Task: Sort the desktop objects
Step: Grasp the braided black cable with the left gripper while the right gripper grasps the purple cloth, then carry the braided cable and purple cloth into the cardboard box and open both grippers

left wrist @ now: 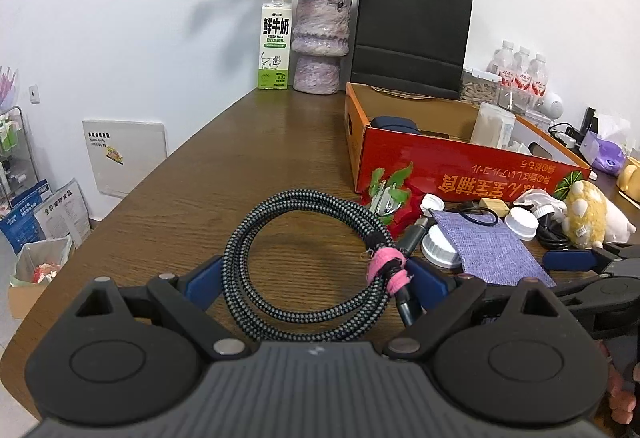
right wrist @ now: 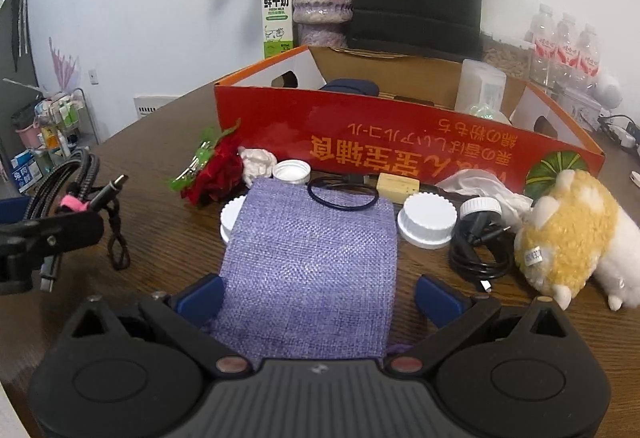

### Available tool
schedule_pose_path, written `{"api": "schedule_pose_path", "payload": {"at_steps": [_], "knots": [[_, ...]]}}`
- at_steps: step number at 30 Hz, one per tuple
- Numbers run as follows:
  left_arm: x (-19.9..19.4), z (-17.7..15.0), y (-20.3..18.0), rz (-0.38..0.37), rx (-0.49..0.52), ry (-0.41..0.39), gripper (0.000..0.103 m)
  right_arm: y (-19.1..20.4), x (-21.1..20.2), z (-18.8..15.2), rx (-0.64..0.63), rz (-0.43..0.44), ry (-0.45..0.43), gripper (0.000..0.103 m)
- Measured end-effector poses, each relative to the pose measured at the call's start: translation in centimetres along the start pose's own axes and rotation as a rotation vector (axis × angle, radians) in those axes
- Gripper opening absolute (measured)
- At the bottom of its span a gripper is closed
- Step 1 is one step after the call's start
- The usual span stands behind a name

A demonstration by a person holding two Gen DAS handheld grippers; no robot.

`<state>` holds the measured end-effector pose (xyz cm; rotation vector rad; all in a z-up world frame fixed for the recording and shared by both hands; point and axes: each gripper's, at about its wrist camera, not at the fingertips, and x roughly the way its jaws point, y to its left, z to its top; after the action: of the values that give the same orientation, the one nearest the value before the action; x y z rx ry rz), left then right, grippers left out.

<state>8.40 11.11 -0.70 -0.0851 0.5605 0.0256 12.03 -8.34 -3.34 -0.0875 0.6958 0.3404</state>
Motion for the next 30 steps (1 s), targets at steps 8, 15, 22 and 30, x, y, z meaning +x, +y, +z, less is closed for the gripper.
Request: {"api": "schedule_pose_path", "payload": {"at_steps": [8,15,22,30], "knots": [[-0.1,-0.3,-0.5,-0.013,0.001,0.005,0.096,0.4,-1.3,-0.8,-0.022,0.020,-0.045,0.068],[-0.5,-0.4,-1.0,-0.019,0.009,0.005,0.096,0.2,-2.3,-1.3,-0.008,0.045,-0.073,0.018],[-1.5,0.2,-1.5,-0.023,0.017,-0.027,0.096,-1.0,-4.2,-1.7,0.029,0.066,-0.119,0.015],[-2.1,2.2,-2.9,-0.042,0.035,-0.075,0.096,-2.4,-7.3,-0.2,0.038,0.070,-0.230,0.015]]}}
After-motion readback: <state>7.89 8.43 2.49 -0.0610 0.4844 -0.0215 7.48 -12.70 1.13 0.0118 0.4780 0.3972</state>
